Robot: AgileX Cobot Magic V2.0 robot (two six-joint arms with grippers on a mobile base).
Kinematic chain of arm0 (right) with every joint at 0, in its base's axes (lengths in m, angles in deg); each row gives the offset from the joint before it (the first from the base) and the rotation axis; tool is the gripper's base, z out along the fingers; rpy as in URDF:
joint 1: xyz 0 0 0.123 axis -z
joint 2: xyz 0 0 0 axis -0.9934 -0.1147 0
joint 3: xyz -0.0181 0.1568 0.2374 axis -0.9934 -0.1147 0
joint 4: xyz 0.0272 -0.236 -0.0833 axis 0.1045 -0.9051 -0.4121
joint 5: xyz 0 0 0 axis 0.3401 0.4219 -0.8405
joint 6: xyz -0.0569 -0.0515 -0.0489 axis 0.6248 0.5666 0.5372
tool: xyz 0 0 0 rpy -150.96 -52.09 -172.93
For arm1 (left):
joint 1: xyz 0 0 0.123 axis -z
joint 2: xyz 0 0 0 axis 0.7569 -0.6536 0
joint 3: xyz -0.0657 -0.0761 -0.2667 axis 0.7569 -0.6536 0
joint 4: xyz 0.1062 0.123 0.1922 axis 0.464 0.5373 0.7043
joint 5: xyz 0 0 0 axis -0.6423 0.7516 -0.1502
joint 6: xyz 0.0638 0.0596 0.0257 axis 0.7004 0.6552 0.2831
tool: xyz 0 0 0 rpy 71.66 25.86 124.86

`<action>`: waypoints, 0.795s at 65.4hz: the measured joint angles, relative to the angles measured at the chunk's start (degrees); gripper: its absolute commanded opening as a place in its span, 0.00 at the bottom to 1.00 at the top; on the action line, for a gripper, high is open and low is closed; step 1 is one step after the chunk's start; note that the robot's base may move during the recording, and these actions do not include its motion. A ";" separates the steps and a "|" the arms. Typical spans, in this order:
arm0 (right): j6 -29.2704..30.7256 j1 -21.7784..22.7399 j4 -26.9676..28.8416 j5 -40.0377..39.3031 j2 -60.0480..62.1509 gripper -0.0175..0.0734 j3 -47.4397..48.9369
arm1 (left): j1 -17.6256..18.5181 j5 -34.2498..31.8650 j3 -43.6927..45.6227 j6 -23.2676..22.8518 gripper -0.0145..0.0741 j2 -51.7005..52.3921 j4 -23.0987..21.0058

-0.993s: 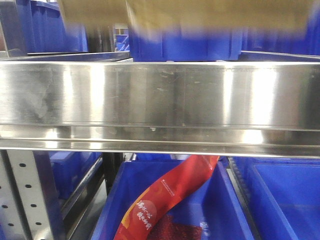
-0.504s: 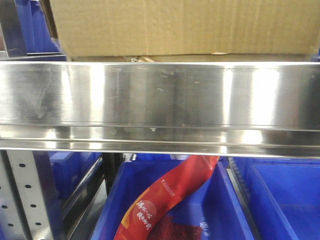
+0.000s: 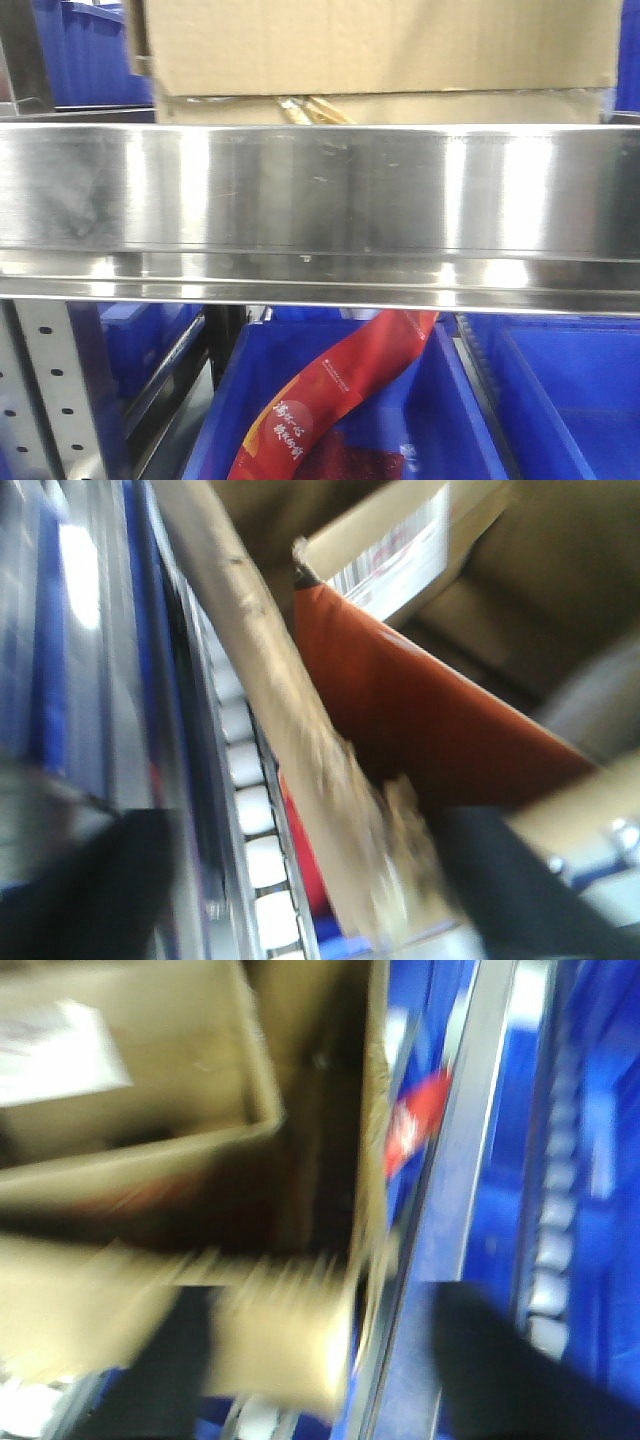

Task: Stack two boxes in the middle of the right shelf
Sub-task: 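Push the boxes onto the middle shelf rollers with both grippers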

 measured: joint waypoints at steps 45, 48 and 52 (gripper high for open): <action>5.49 0.00 0.00 -27.93 39.26 0.01 -50.90 | 0.00 -32.04 -52.56 0.00 0.04 44.15 2.69; 6.22 0.00 0.00 -29.73 42.25 0.01 -53.80 | 0.00 -34.17 -56.03 0.00 0.04 46.83 2.91; 6.95 0.00 0.00 -32.14 45.91 0.01 -57.76 | 0.00 -37.10 -60.92 0.00 0.04 51.42 3.19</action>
